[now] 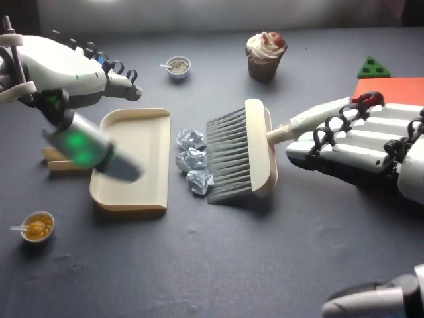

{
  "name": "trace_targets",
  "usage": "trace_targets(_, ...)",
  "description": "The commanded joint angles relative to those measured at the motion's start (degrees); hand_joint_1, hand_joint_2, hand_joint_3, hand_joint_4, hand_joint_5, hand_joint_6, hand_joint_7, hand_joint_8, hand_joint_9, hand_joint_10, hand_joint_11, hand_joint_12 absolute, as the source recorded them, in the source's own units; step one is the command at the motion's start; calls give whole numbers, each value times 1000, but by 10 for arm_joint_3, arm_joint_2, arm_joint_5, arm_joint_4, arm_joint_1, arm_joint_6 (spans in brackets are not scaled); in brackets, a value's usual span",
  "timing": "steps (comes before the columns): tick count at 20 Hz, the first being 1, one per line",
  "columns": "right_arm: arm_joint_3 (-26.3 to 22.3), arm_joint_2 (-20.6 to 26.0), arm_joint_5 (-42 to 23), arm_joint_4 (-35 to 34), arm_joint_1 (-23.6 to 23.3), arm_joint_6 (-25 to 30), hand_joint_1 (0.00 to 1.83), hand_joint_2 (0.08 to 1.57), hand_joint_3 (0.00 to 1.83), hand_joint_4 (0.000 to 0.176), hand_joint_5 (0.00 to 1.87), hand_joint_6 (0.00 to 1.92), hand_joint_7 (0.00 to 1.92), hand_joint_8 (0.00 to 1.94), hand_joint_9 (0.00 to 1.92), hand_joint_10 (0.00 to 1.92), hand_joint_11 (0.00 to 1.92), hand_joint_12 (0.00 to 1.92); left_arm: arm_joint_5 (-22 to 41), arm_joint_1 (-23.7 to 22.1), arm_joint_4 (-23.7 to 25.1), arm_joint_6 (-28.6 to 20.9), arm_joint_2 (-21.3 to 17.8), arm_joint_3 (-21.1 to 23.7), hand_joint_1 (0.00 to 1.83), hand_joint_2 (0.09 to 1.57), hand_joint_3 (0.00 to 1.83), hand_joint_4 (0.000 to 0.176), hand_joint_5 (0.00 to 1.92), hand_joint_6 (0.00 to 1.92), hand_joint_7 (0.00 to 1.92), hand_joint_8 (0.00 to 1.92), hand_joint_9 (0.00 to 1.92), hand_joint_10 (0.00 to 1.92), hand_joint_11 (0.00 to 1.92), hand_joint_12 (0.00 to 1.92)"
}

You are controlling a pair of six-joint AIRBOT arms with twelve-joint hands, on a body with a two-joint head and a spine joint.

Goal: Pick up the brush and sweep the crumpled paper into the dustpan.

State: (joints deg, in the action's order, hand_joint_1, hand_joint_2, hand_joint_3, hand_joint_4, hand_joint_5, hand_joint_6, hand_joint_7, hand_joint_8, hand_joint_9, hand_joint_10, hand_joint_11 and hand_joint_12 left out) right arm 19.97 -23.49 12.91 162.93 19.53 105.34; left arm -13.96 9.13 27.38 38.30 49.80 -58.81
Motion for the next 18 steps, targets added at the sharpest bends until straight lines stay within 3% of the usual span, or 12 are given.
trace_targets(1,-3,1,59,9,-7,3,0,844,8,0,64,6,108,7,114,7,86,103,44,-8,8,3,-2,-4,0,850,0,0,131,7,171,7,167,4,112,131)
trace_targets(9,-3,2,59,9,-7,-3,0,869,3,0,54,0,111,0,113,0,101,46,51,-10,8,29,-2,-4,0,846,0,0,139,2,205,4,208,6,145,100)
trace_targets(13,-3,2,60,9,-7,-6,0,868,3,0,49,0,90,0,92,0,88,29,51,-9,11,54,-1,-4,109,828,0,0,117,0,181,0,176,0,140,81)
trace_targets(14,-3,2,61,9,-7,-6,0,871,3,0,63,6,105,7,110,8,113,38,51,-9,22,47,0,-7,153,827,0,0,90,0,156,0,155,0,124,73)
trace_targets(17,-3,2,72,9,-4,-6,0,867,1,0,46,0,70,0,72,0,49,7,63,0,116,-32,0,-16,271,811,0,0,87,6,157,5,159,6,137,72)
trace_targets(18,-2,2,74,9,-4,-6,0,869,1,0,50,3,69,2,77,4,59,12,71,7,122,-43,0,-21,326,813,0,0,91,7,158,5,162,6,148,75)
